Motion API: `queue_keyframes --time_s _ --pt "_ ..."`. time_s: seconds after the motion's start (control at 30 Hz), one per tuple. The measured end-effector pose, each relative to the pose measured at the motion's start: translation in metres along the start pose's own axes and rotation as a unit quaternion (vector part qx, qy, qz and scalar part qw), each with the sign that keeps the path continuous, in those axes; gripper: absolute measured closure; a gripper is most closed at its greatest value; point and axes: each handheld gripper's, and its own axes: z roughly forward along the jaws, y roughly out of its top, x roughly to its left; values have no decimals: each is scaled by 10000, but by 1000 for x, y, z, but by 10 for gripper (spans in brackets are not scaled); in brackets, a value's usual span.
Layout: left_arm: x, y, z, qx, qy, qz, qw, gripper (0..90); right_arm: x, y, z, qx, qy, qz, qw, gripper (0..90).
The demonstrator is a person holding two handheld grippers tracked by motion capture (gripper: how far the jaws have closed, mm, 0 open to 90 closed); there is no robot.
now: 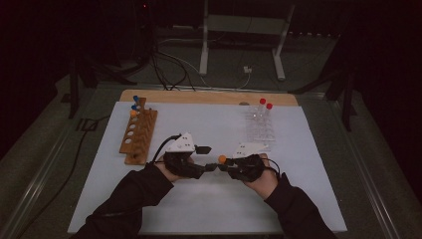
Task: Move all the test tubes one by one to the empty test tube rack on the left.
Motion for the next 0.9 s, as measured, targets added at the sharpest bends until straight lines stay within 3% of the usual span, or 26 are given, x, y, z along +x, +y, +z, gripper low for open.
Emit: queue_keyframes --time_s 0.4,0.7,0.9 --pt "-1 5 19 63 60 161 9998 607 3 3 2 23 47 -23 10000 749" --pt "0 4 23 113 4 162 9998 697 3 4 1 14 31 -30 10000 749" --pt "0 4 22 117 71 224 9997 716 3 3 2 4 40 -3 10000 747"
